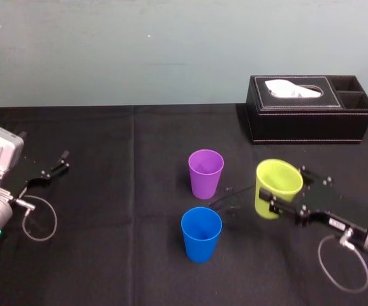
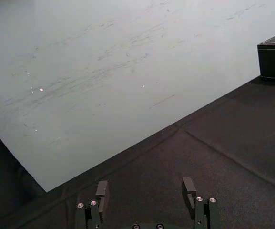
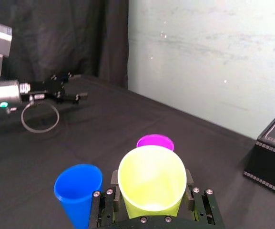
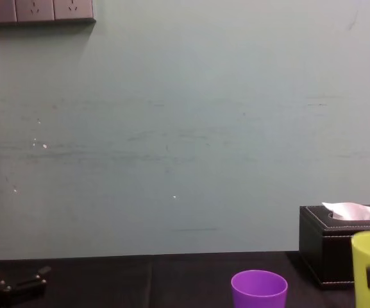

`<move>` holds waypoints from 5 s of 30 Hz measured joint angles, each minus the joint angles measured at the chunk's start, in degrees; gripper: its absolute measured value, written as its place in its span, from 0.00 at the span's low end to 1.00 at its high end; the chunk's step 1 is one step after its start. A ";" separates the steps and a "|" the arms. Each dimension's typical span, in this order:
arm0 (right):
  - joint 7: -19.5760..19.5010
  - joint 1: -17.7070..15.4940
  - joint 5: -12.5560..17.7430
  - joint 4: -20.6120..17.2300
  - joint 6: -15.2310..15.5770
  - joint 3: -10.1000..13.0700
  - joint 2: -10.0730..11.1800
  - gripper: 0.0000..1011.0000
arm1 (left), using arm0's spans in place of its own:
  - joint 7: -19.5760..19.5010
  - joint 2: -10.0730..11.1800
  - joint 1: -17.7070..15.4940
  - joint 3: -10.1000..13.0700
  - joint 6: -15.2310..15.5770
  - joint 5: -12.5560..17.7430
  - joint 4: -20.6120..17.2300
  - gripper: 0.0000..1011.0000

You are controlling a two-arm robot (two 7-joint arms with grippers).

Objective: Stack the three plastic cups sequentially using one hand.

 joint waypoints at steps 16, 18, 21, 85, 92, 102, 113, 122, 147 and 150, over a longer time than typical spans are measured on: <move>-2.72 9.33 -0.05 0.10 5.94 -4.06 -3.21 0.73 | 0.00 0.00 0.00 0.00 0.00 0.00 0.00 1.00; -2.69 11.07 0.28 1.02 7.21 -5.07 -4.11 0.73 | 0.00 0.00 0.00 0.00 0.00 0.00 0.00 1.00; -2.67 12.74 0.66 2.11 8.36 -6.26 -5.00 0.73 | 0.00 0.00 0.00 0.00 0.00 0.00 0.00 1.00; -3.43 25.00 -9.91 16.61 8.27 -14.35 -15.20 0.73 | 0.00 0.00 0.00 0.00 0.00 0.00 0.00 1.00; -3.23 25.30 -10.15 17.64 8.07 -14.43 -15.53 0.73 | 0.00 0.00 0.00 0.00 0.00 0.00 0.00 1.00; -2.61 25.91 -11.18 20.30 6.95 -15.06 -16.36 0.73 | 0.00 0.00 0.00 0.00 0.00 0.00 0.00 1.00; -2.06 25.98 -11.24 21.04 6.24 -15.07 -16.52 0.73 | 0.00 0.00 0.00 0.00 0.00 0.00 0.00 1.00; -2.13 25.93 -11.23 20.92 6.36 -15.05 -16.50 0.88 | 0.00 0.00 0.00 0.00 0.00 0.00 0.00 1.00; -1.57 22.75 -10.39 16.34 5.28 -13.52 -13.67 0.99 | 0.00 0.00 0.00 0.00 0.00 0.00 0.00 1.00; -0.75 20.79 -9.22 14.18 4.58 -12.34 -11.97 0.99 | 0.00 0.00 0.00 0.00 0.00 0.00 0.00 1.00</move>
